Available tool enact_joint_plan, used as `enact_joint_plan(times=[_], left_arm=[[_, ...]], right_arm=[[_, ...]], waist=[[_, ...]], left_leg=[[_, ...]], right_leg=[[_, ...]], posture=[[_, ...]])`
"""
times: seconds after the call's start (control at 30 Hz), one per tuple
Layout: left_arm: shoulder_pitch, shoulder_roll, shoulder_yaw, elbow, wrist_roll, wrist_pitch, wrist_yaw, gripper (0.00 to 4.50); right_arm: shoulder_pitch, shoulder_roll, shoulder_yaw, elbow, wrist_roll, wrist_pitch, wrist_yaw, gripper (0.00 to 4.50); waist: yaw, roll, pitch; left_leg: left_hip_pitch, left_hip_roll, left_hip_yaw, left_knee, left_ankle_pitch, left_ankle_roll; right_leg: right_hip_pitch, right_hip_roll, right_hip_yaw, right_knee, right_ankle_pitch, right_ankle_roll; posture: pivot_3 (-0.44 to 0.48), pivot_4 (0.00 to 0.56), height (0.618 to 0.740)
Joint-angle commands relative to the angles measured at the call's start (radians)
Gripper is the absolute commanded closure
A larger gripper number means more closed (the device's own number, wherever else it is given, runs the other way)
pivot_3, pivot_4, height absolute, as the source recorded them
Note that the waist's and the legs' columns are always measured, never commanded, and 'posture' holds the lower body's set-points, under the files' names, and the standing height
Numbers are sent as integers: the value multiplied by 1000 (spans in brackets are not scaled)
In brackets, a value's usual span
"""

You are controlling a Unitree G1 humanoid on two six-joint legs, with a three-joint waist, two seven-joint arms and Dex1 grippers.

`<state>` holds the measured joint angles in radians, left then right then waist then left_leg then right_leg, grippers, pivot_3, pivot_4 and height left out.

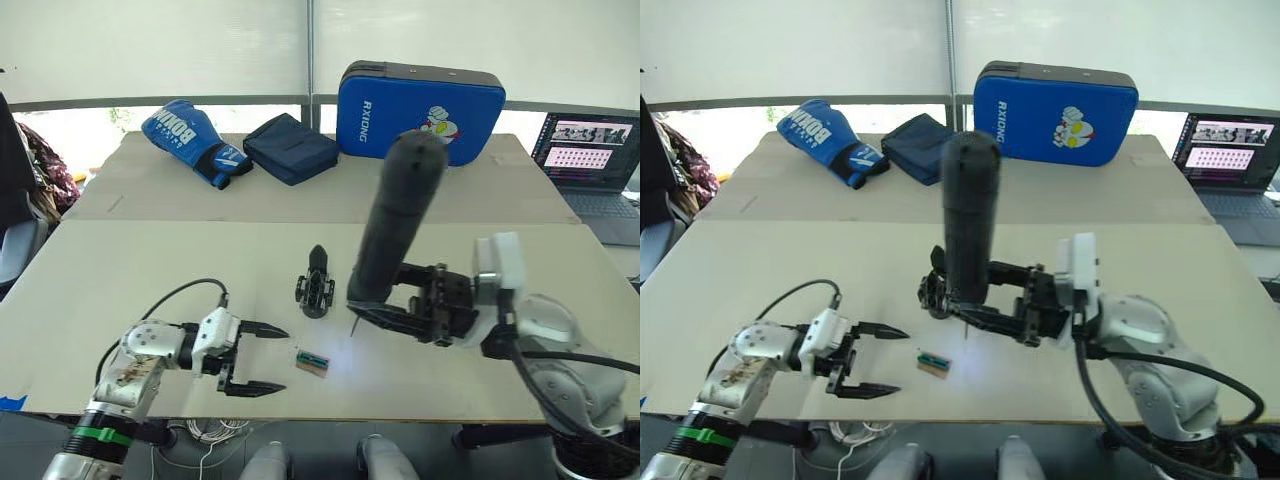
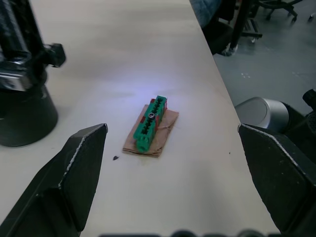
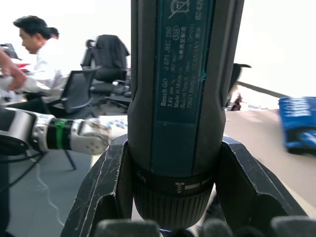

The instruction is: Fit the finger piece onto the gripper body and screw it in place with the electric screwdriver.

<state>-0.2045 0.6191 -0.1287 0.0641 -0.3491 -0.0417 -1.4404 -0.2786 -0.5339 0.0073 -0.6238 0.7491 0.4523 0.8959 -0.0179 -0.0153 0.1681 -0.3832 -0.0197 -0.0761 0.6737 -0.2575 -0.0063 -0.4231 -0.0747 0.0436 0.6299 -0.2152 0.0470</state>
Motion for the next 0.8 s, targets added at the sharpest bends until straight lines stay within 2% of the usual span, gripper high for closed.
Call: enact_joint_plan(times=[0.03, 0.43, 0.8], left_arm=[[-22, -34, -41, 25, 55, -24, 50, 23], [-18, -101, -93, 203, 143, -177, 110, 23], [-63, -151, -109, 273, 147, -198, 115, 23]], right_arm=[[-39, 44, 66, 18, -60, -90, 32, 2585], [-73, 127, 196, 158, -195, -225, 126, 2585], [-86, 162, 219, 237, -246, -267, 154, 2585]], waist=[[1, 0, 0], [3, 1, -1], [13, 2, -1]], left_leg=[[0, 0, 0, 0, 0, 0], [4, 0, 0, 0, 0, 0], [15, -1, -1, 1, 0, 0]], right_leg=[[0, 0, 0, 0, 0, 0], [3, 0, 0, 1, 0, 0], [16, -1, -1, -1, -3, 4]], posture=[[0, 150, 740], [0, 150, 740], [0, 150, 740]])
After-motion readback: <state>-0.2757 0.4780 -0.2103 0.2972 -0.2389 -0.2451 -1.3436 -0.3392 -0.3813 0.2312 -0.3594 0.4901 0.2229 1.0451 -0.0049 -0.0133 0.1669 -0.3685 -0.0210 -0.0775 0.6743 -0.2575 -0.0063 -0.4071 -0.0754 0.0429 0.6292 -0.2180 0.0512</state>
